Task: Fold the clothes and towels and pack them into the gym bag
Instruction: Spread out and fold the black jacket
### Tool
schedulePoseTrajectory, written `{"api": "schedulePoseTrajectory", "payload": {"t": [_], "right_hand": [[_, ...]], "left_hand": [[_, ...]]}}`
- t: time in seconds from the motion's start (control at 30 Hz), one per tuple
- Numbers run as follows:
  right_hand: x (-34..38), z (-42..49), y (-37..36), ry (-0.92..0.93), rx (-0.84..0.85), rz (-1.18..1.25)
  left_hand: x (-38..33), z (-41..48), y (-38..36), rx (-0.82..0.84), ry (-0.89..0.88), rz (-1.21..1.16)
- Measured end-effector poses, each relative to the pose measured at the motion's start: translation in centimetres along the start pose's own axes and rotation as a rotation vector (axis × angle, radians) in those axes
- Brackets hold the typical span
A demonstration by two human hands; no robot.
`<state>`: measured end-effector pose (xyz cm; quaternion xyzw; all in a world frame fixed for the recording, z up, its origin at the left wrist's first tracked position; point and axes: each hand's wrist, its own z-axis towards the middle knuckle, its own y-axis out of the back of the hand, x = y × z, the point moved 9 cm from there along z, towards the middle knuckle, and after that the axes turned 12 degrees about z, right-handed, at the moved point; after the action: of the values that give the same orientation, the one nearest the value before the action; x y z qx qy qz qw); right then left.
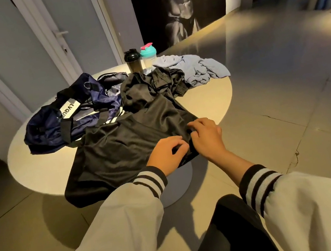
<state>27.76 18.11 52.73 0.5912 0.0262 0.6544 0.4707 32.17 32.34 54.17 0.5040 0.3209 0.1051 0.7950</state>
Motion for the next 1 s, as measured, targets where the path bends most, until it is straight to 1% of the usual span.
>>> {"api": "schedulePoseTrajectory", "payload": {"t": [0.03, 0.07, 0.1, 0.13, 0.17, 0.2, 0.27, 0.33, 0.4, 0.47, 0.53, 0.57, 0.6, 0.63, 0.67, 0.73, 0.77, 0.8, 0.83, 0.9, 0.97, 1.0], "right_hand": [[0.6, 0.3, -1.1, 0.050, 0.076, -0.023], [0.9, 0.7, -2.2, 0.070, 0.164, -0.064], [0.7, 1.0, -3.1, 0.052, 0.238, -0.115], [0.4, 1.4, -3.5, 0.006, 0.274, -0.172], [0.1, 1.8, -3.4, -0.050, 0.271, -0.232], [0.1, 2.2, -3.2, -0.096, 0.246, -0.293], [0.9, 3.2, -3.2, -0.120, 0.194, -0.379], [3.8, 4.0, -4.8, -0.005, 0.170, -0.327], [7.3, 4.6, -7.4, 0.135, 0.205, -0.180], [9.5, 4.7, -11.0, 0.216, 0.358, -0.094], [9.7, 4.4, -13.6, 0.224, 0.493, -0.114], [9.2, 4.3, -14.2, 0.213, 0.520, -0.143], [8.5, 4.3, -14.3, 0.201, 0.518, -0.171], [7.9, 4.4, -14.0, 0.186, 0.491, -0.193], [7.4, 4.6, -13.6, 0.161, 0.443, -0.222], [7.2, 5.0, -12.7, 0.102, 0.341, -0.331], [7.8, 5.1, -12.7, 0.092, 0.298, -0.391], [8.7, 5.3, -13.1, 0.114, 0.263, -0.415], [10.1, 5.5, -14.0, 0.167, 0.241, -0.387], [13.2, 5.5, -16.5, 0.290, 0.273, -0.223], [15.0, 5.3, -19.2, 0.301, 0.381, -0.119], [15.0, 5.2, -20.4, 0.269, 0.427, -0.139]], "left_hand": [[1.1, 0.4, 1.0, -0.068, 0.033, 0.052], [2.5, 0.8, 1.9, -0.116, 0.090, 0.173], [4.3, 1.0, 2.6, -0.101, 0.186, 0.333], [6.4, 0.9, 2.9, -0.013, 0.303, 0.471], [8.6, 0.6, 2.9, 0.109, 0.421, 0.533], [10.3, 0.0, 2.9, 0.211, 0.518, 0.528], [12.4, -0.9, 2.7, 0.314, 0.616, 0.458], [13.1, -1.3, 2.5, 0.333, 0.623, 0.421], [13.2, -1.6, 2.3, 0.342, 0.618, 0.426], [13.5, -1.5, 2.8, 0.320, 0.607, 0.400], [14.3, -1.3, 4.7, 0.222, 0.590, 0.316], [15.1, -1.2, 6.2, 0.154, 0.587, 0.286], [16.2, -1.4, 7.7, 0.096, 0.596, 0.291], [17.8, -1.8, 9.0, 0.071, 0.630, 0.321], [19.6, -2.3, 9.8, 0.083, 0.679, 0.348], [22.8, -3.7, 10.0, 0.211, 0.770, 0.346], [23.7, -4.2, 9.6, 0.276, 0.780, 0.339], [24.0, -4.4, 9.1, 0.307, 0.762, 0.344], [23.9, -4.3, 8.8, 0.307, 0.728, 0.354], [23.1, -4.0, 8.6, 0.257, 0.659, 0.368], [23.3, -3.8, 9.1, 0.204, 0.640, 0.370], [23.9, -3.8, 9.6, 0.181, 0.641, 0.349]]}}
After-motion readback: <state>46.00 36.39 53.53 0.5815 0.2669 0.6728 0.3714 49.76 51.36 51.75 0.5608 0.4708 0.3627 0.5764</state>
